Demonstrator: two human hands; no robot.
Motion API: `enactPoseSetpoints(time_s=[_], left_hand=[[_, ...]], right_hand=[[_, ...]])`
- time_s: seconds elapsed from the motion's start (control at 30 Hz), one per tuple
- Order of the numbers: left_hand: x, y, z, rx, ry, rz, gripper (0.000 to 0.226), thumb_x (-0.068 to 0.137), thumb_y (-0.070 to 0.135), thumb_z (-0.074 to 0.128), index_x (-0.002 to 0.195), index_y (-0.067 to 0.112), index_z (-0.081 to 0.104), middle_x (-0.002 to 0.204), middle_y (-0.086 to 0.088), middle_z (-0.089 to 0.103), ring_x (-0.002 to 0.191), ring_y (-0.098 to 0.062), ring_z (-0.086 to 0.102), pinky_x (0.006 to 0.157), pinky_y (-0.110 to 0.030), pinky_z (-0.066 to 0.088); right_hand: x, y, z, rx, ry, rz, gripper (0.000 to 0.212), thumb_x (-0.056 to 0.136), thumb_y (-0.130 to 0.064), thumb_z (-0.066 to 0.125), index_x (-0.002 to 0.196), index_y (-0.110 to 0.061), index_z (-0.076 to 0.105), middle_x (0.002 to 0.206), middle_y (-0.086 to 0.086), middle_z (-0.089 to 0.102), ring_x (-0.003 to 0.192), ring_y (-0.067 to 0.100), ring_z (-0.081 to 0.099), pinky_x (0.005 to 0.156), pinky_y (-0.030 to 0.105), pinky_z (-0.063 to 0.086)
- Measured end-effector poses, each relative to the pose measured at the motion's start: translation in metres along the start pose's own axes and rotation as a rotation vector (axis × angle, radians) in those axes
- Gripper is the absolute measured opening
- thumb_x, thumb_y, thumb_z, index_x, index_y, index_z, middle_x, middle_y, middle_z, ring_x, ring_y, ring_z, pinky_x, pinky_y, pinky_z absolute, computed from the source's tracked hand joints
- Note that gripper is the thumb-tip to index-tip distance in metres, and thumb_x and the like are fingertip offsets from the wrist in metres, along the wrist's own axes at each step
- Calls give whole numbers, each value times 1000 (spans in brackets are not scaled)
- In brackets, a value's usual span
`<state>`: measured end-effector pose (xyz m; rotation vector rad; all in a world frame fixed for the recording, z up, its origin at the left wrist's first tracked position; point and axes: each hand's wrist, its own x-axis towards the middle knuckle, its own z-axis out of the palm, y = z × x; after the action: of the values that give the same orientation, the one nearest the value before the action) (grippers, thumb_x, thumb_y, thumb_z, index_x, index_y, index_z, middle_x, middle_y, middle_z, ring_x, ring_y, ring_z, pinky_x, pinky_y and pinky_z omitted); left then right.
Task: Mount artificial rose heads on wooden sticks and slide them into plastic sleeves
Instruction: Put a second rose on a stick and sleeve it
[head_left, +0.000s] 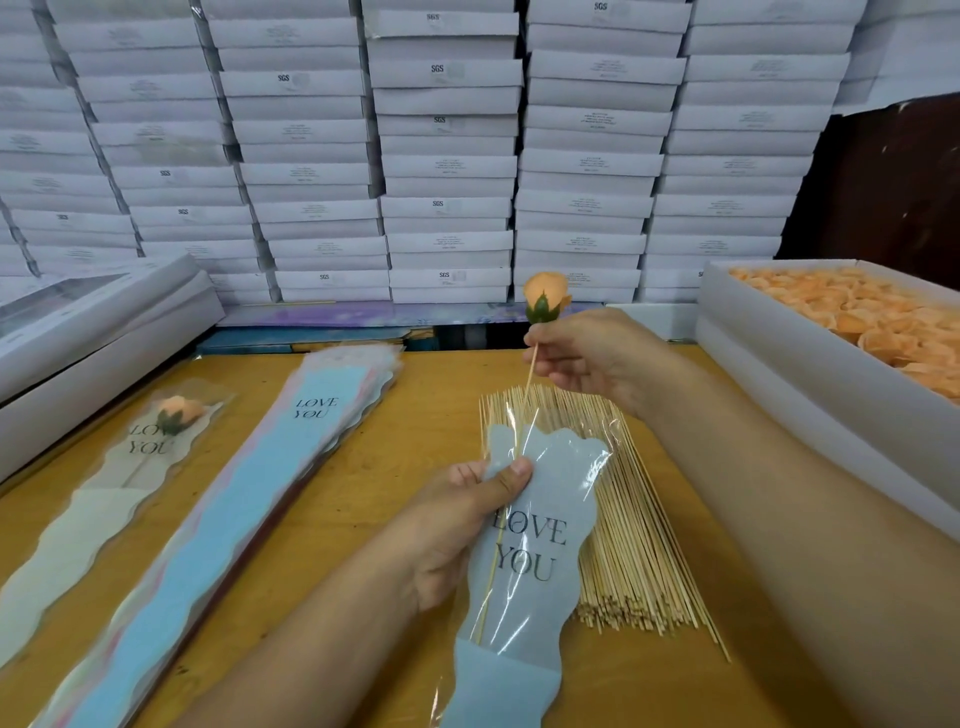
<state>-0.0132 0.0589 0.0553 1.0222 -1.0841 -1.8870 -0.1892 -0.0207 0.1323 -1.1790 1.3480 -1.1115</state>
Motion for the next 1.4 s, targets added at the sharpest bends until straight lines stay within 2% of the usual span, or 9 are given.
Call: enactPoseSetpoints(time_s=[0.2,0.33,0.43,0.57,0.77,0.87,0.97,1.23,1.4], left_hand=[[-1,5,-3,16,64,40,30,83,27,74,97,1,74,93,-20,76,71,-25,74,67,-34,63],[-1,8,-5,7,82,48,25,79,25,76,91,4,74,90,-20,76,68,-25,74,67,-35,63],[-1,8,-5,6,92,48,17,81,22,75,87,5,75,89,-21,76,67,-25,73,64,-35,62],[-2,8,-4,9,88,61,15,86,18,73,75,10,79,87,-19,77,65,-24,74,57,-32,60],[-3,7,-2,17,90,65,32,90,17,71,58,17,77,78,-13,77,60,-20,73,52,-28,57],[-5,7,-1,36,81,46,25,87,17,73,64,14,78,84,-18,77,63,-23,74,54,-30,58],[-5,7,-1,43,69,29,21,88,17,73,68,11,78,88,-21,76,65,-26,74,57,-32,59],[-1,6,-4,49,88,38,29,90,18,71,62,15,78,79,-15,77,61,-23,73,55,-30,59],[0,6,-6,36,84,40,11,86,17,73,81,10,79,90,-20,76,66,-25,74,60,-33,61]], right_hand=[[-5,12,2,-111,-90,21,11,87,-17,73,92,-7,75,83,5,76,67,10,69,63,22,50],[-12,22,3,-220,-141,32,11,89,-24,73,86,-13,75,79,-4,74,69,5,63,57,19,46],[-15,29,5,-316,-141,29,22,88,-32,73,93,-12,78,90,-5,72,80,11,55,71,29,43],[-18,29,8,-293,-167,94,26,89,-37,74,98,-12,74,93,-1,74,78,12,66,80,33,56],[-13,17,5,-251,47,-86,58,87,-45,74,136,-25,51,124,1,61,104,16,65,77,31,56],[-9,14,5,-247,63,-235,32,94,-37,67,124,-27,63,120,-6,66,109,11,62,101,40,51],[-9,16,8,-277,33,-298,11,97,-33,63,105,-29,70,104,-12,71,99,6,66,101,38,52],[-16,27,15,-305,-5,-333,14,99,-27,60,96,-24,73,95,-5,75,93,14,70,96,44,55],[-20,30,15,-280,-19,-350,15,100,-23,58,98,-19,72,94,-4,74,84,8,70,89,34,58]])
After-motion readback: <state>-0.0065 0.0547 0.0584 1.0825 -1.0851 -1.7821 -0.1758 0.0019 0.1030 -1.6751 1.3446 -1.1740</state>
